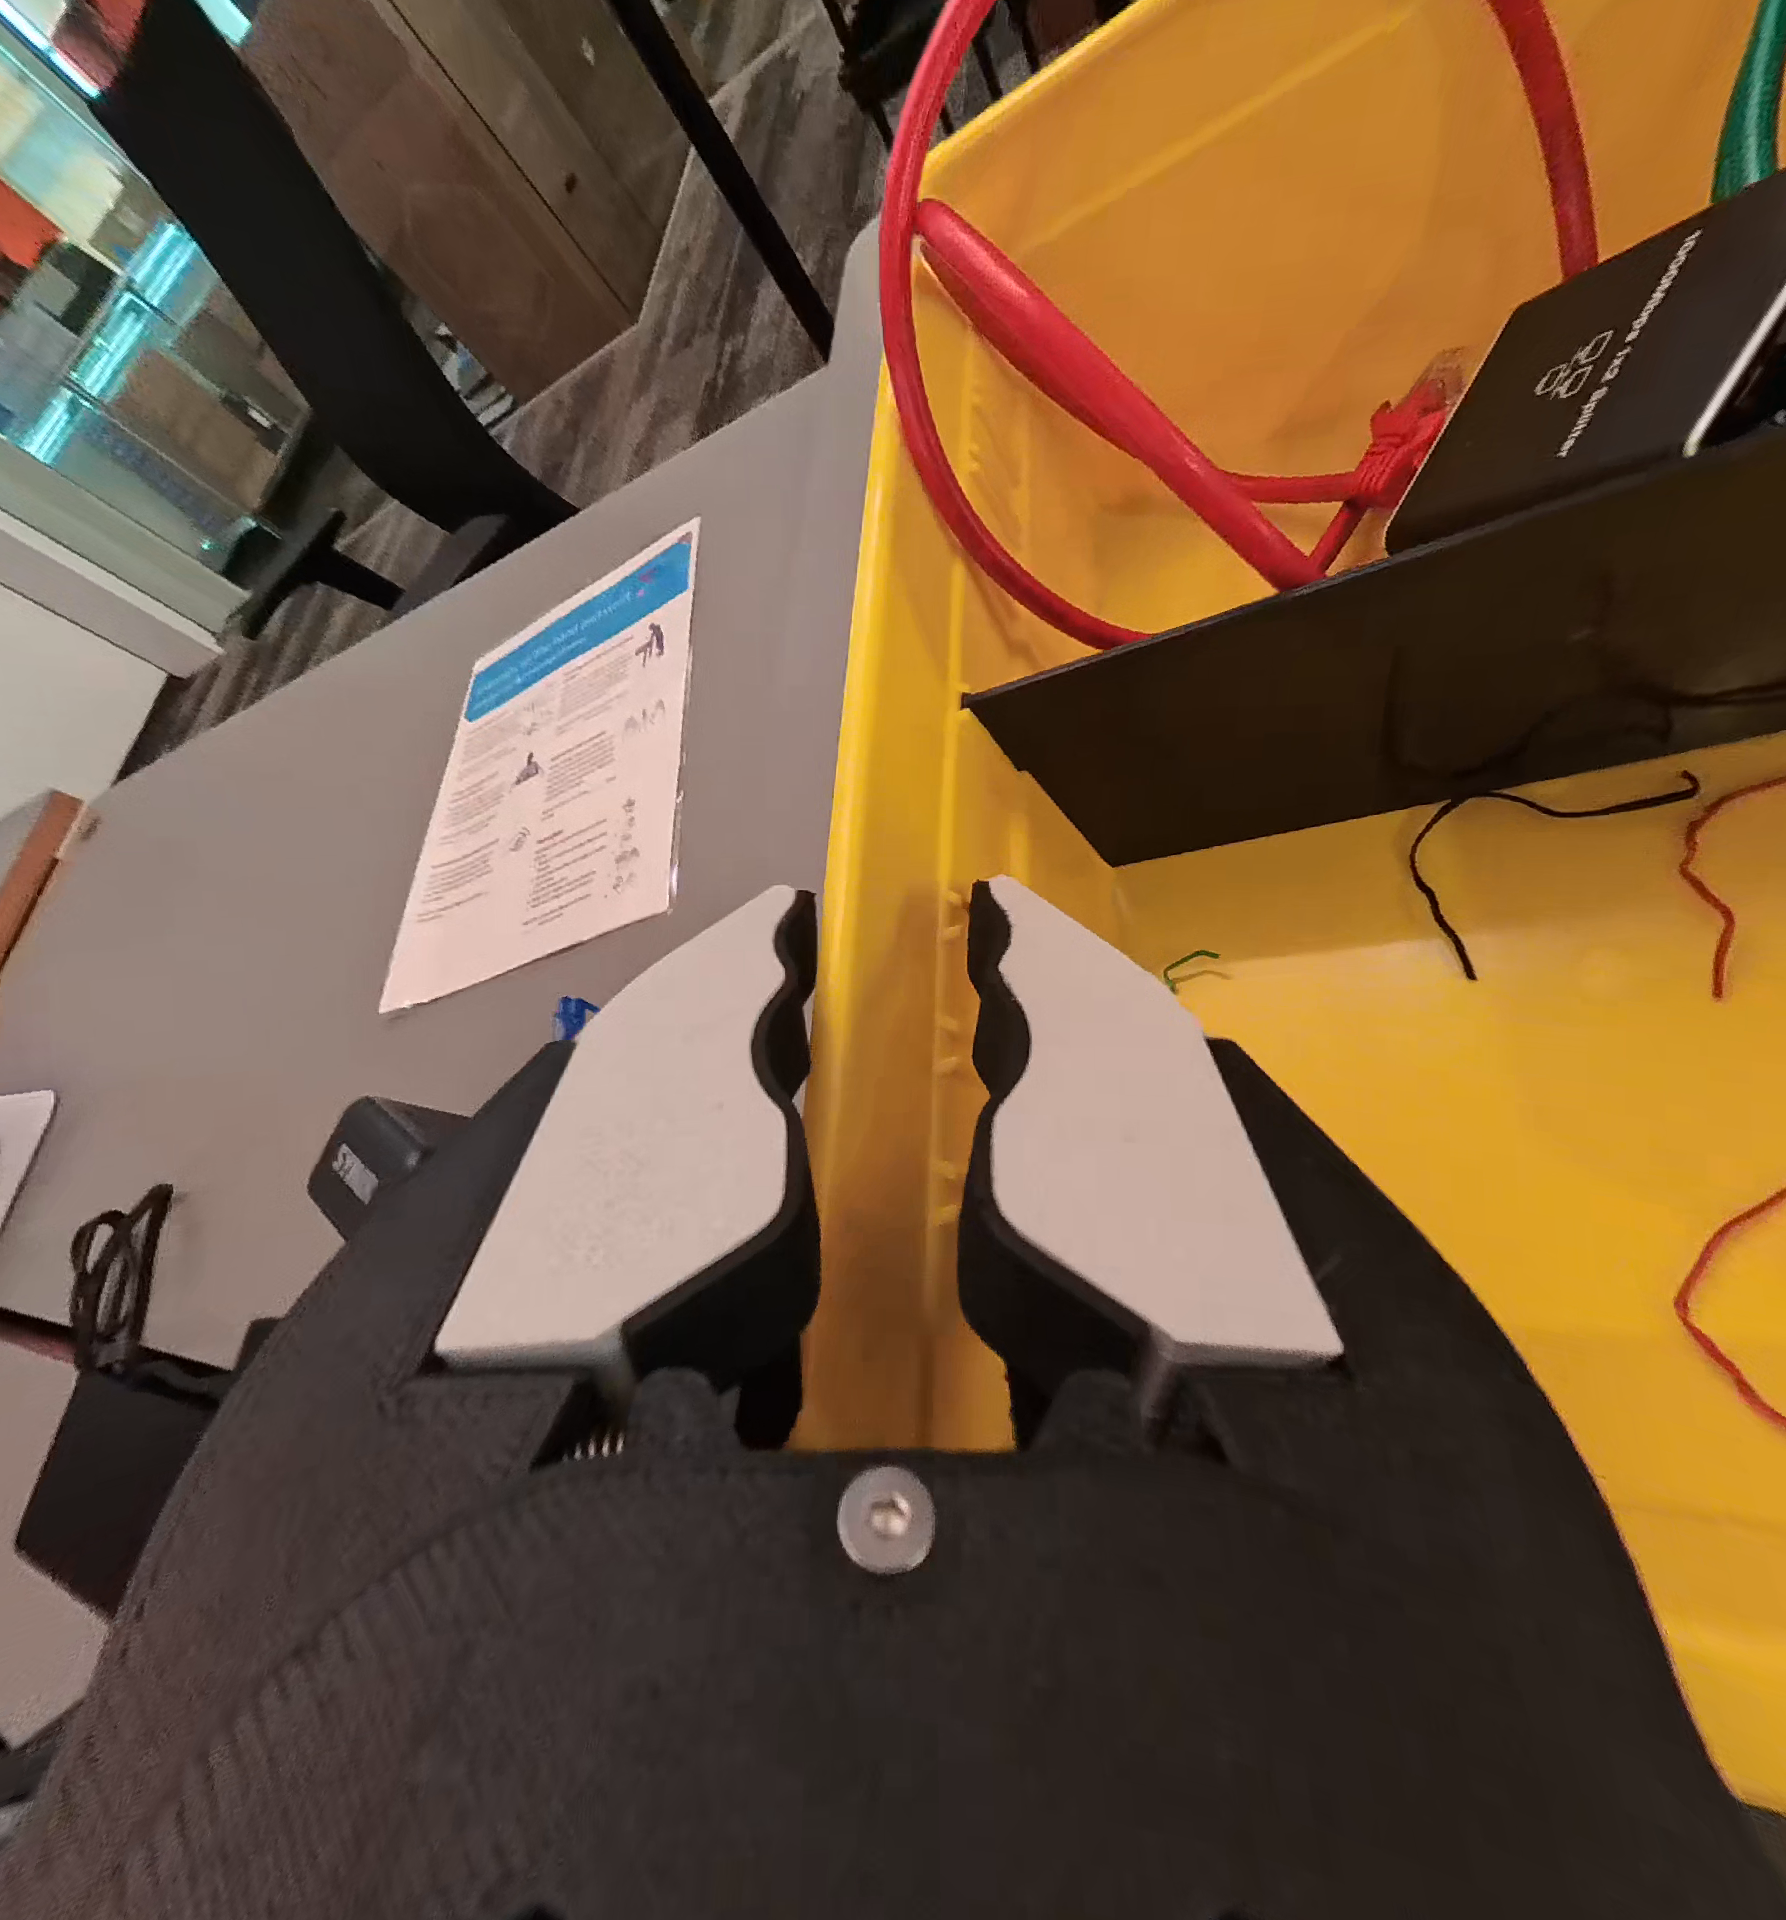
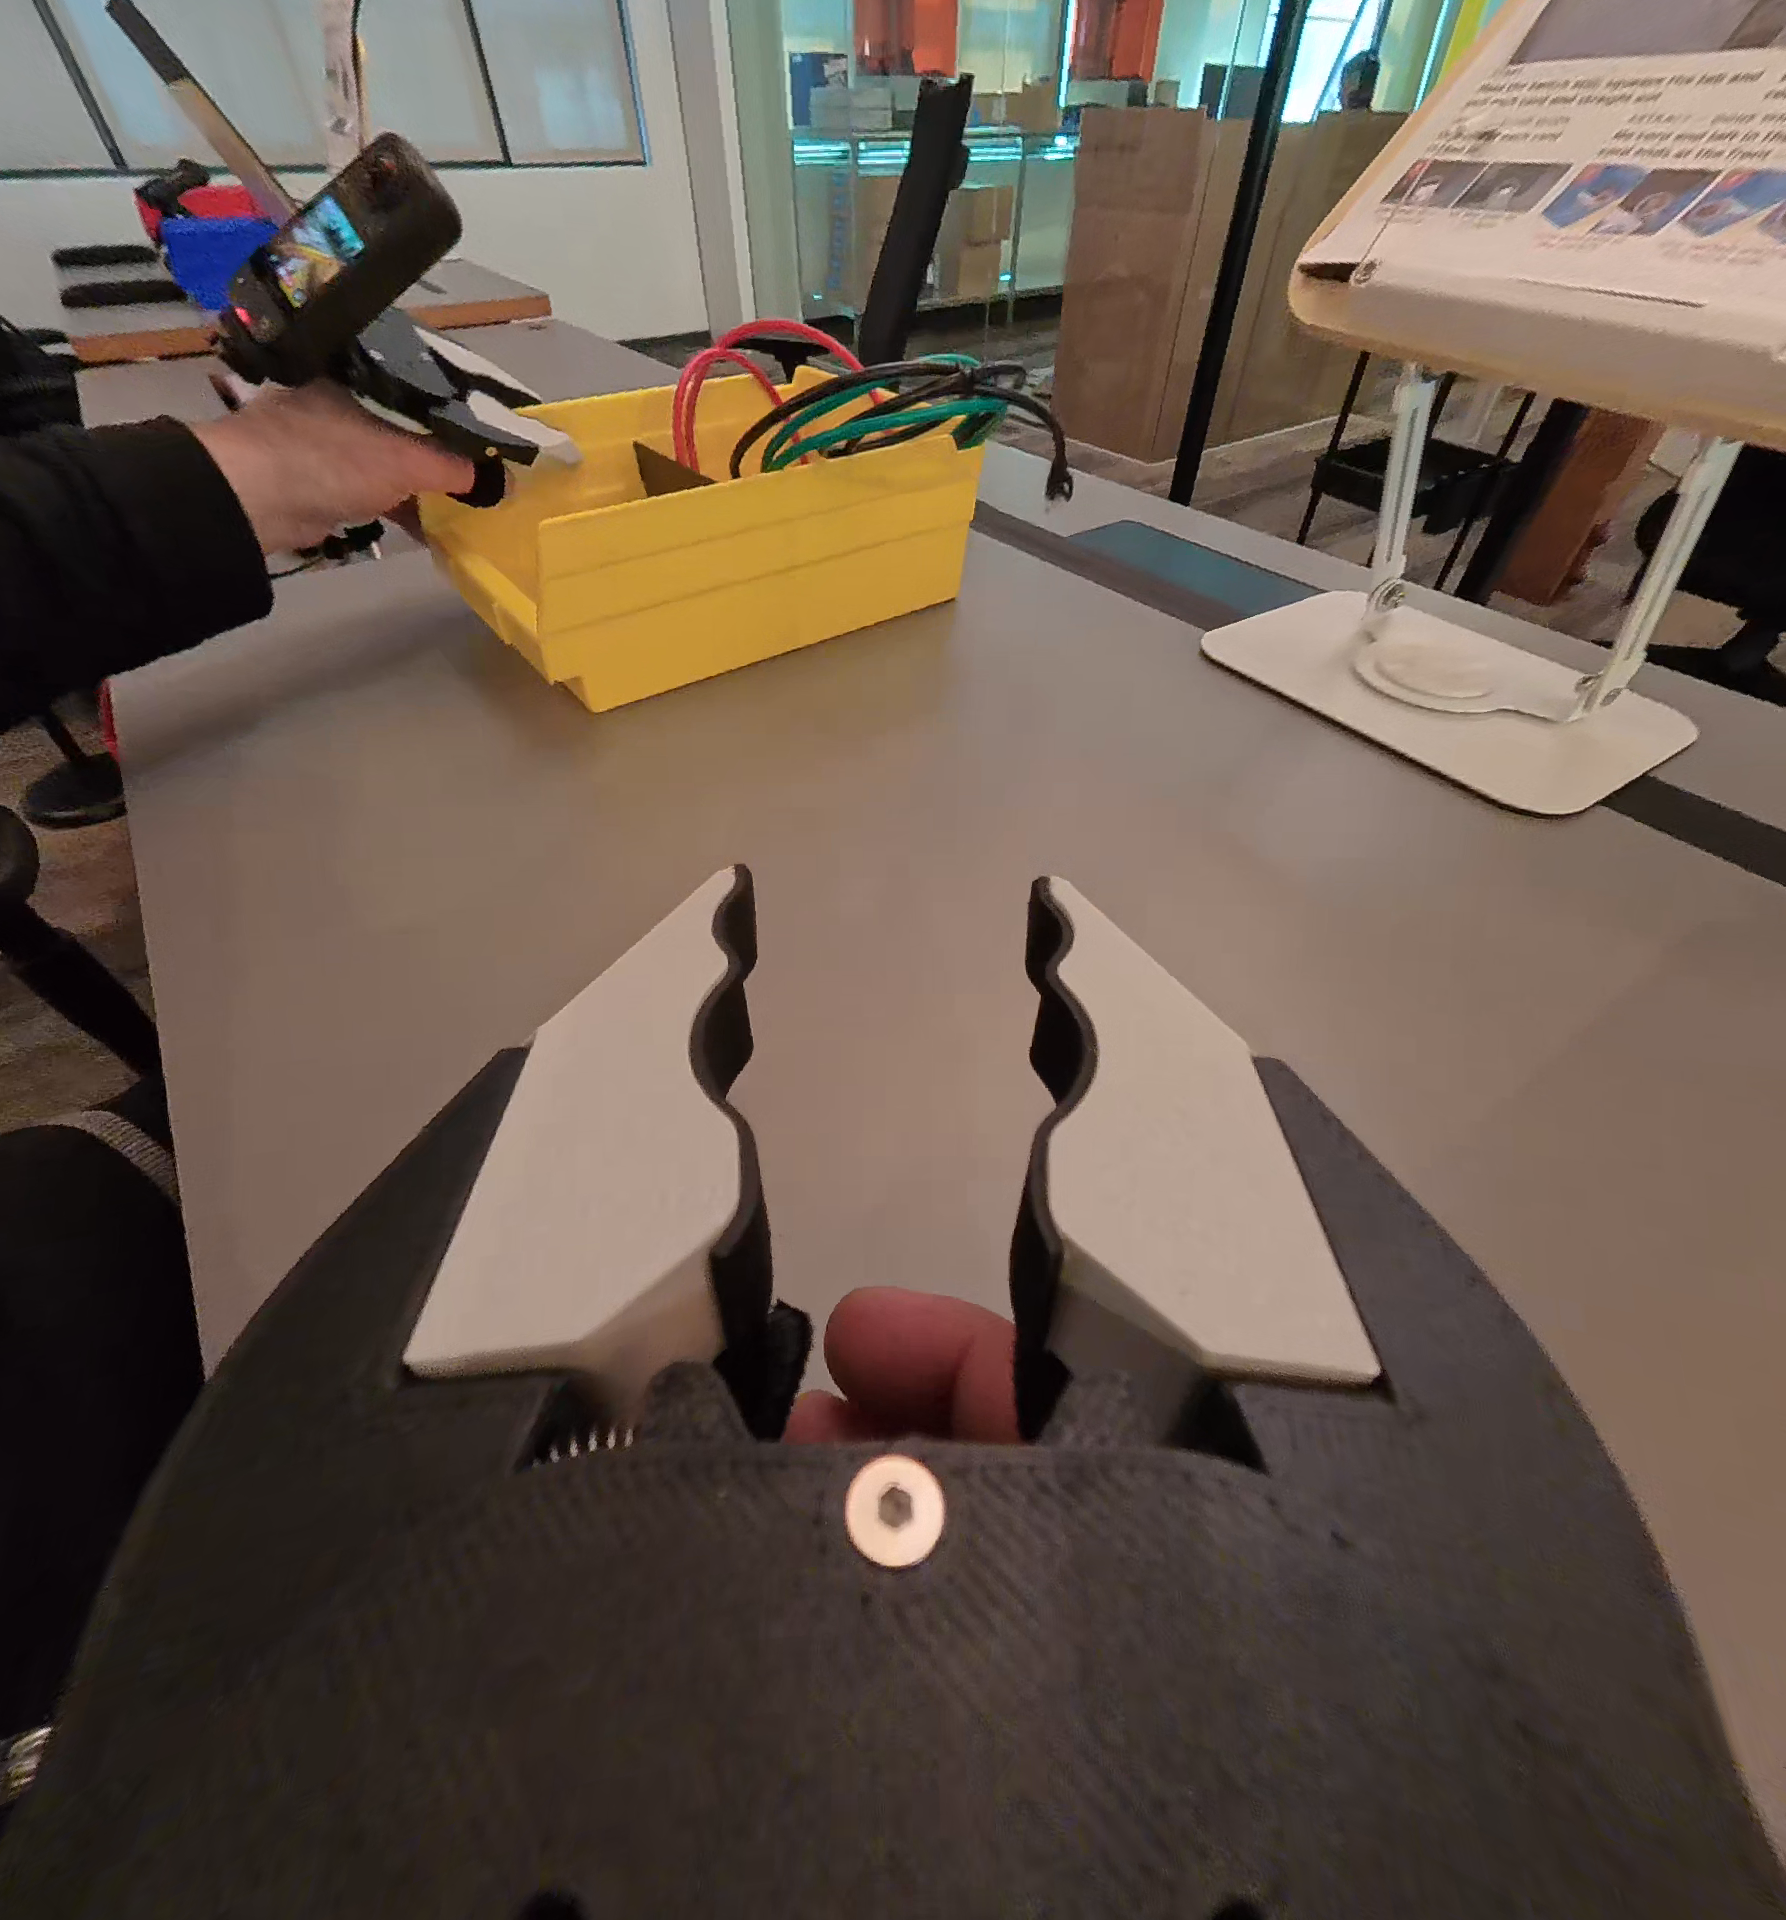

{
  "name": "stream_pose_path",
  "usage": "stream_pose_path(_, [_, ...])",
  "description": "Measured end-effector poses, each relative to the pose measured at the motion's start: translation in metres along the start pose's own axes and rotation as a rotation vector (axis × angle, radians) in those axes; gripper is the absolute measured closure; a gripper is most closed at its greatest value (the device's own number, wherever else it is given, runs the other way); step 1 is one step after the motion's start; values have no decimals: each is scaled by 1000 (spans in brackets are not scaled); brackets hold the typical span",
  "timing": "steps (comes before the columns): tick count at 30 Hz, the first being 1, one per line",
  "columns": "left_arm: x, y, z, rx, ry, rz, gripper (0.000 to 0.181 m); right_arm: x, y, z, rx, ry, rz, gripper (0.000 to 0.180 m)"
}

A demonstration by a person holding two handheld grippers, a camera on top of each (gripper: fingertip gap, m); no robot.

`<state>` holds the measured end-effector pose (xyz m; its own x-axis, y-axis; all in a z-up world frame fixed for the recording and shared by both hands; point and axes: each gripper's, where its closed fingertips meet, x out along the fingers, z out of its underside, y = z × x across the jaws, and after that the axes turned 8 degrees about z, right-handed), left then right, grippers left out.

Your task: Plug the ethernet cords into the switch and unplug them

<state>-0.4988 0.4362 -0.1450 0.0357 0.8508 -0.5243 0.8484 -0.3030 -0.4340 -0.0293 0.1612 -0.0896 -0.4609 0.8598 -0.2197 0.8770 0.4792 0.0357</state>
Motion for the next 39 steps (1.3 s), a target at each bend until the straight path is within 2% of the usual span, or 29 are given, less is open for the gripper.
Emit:
stream_pose_path(3, [4,-5,0,14,5,9,150,0,-2,1,10,14,-11,127])
stream_pose_path(6, [-17,-12,-19,17,75,-27,118,-1,4,7,-1,2,13,128])
stream_pose_path(9, [-50,-9,-59,127,167,-71,106,-1,11,16,4,-10,41,129])
stream_pose_path(11, [-62,30,-93,212,247,89,108,0,11,22,20,-22,34,129])
stream_pose_path(14, [-67,101,-114,371,214,360,112,5,6,27,10,-35,15,129])
stream_pose_path(17, [-58,139,-132,483,238,438,120,5,2,30,-20,-37,2,130])
stream_pose_path(22, [-32,174,-147,484,173,564,118,2,5,34,-9,-42,-2,131])
stream_pose_path(25, [-9,176,-144,592,61,480,126,0,8,35,-12,-42,6,131])
stream_pose_path(27, [1,173,-144,663,12,409,142,-1,9,36,-29,-45,14,131])
stream_pose_path(29, [2,177,-147,668,12,415,166,-2,9,37,-49,-50,19,131])
stream_pose_path(36, [-13,146,-179,595,128,291,175,-2,7,42,-84,-66,14,132])
stream_pose_path(39, [-21,123,-196,501,189,273,175,-1,6,42,-81,-67,9,132])
